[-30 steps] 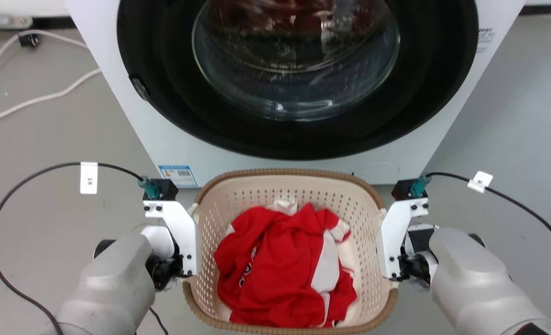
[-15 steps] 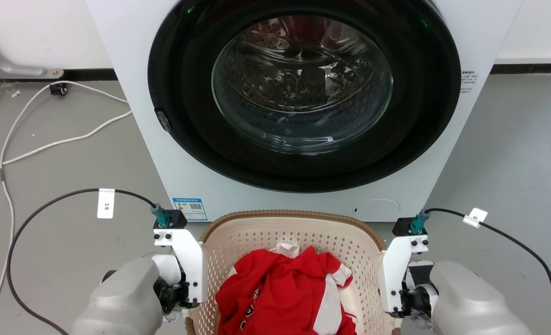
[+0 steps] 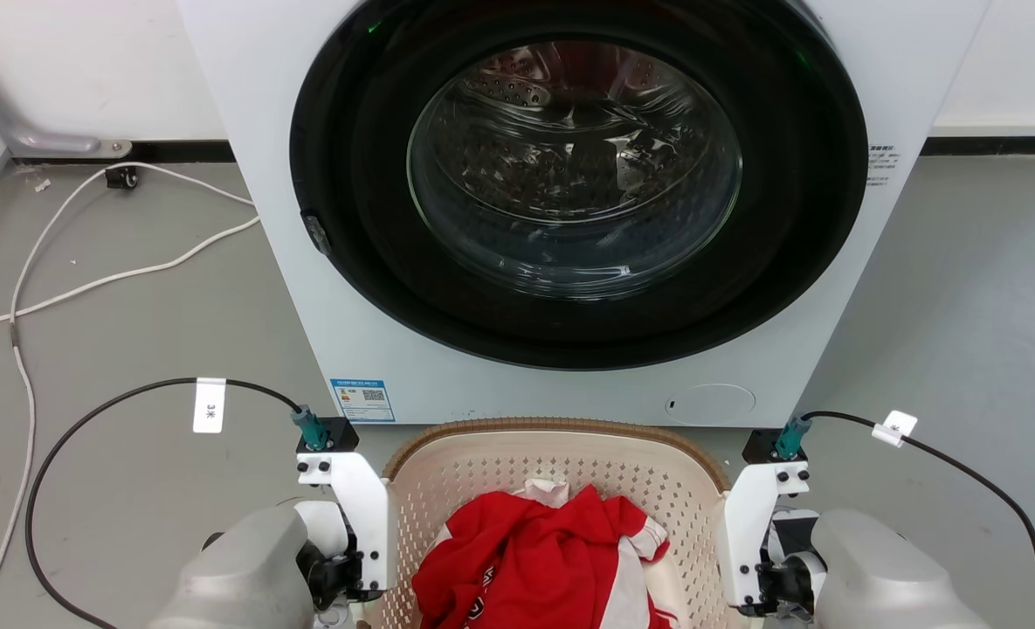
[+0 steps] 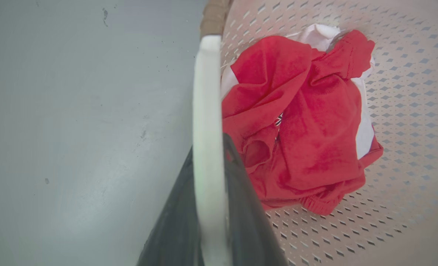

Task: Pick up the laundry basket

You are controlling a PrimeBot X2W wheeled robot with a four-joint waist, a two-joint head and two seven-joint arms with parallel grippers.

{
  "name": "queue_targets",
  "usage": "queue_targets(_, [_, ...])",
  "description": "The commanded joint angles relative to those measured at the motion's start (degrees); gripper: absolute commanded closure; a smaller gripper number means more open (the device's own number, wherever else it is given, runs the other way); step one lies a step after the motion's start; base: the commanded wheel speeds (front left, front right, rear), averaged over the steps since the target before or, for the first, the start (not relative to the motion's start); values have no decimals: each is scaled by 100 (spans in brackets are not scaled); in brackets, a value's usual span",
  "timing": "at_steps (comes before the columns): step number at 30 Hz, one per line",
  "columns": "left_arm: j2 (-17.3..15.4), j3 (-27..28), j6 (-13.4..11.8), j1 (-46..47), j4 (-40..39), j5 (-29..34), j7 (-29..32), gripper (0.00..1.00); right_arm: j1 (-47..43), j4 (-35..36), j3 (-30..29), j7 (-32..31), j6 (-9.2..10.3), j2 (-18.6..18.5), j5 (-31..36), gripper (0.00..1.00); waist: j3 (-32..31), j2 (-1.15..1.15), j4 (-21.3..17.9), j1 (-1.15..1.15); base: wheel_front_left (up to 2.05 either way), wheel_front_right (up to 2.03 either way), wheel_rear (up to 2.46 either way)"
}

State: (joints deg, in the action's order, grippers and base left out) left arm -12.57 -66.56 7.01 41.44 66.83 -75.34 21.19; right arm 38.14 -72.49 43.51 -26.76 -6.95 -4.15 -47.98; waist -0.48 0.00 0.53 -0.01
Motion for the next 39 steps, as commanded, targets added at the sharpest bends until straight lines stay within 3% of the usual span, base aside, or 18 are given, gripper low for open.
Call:
queue_targets(1, [221, -11, 85, -24, -107, -44, -38, 100, 16, 89, 28, 30, -98, 207, -67, 100, -6, 0, -1, 1, 0, 0, 0])
queue_targets(39, [219, -210, 85, 80, -91, -200, -367, 100, 196, -28, 329, 140, -98, 153, -209, 100, 14, 0, -57, 1, 0, 0, 0])
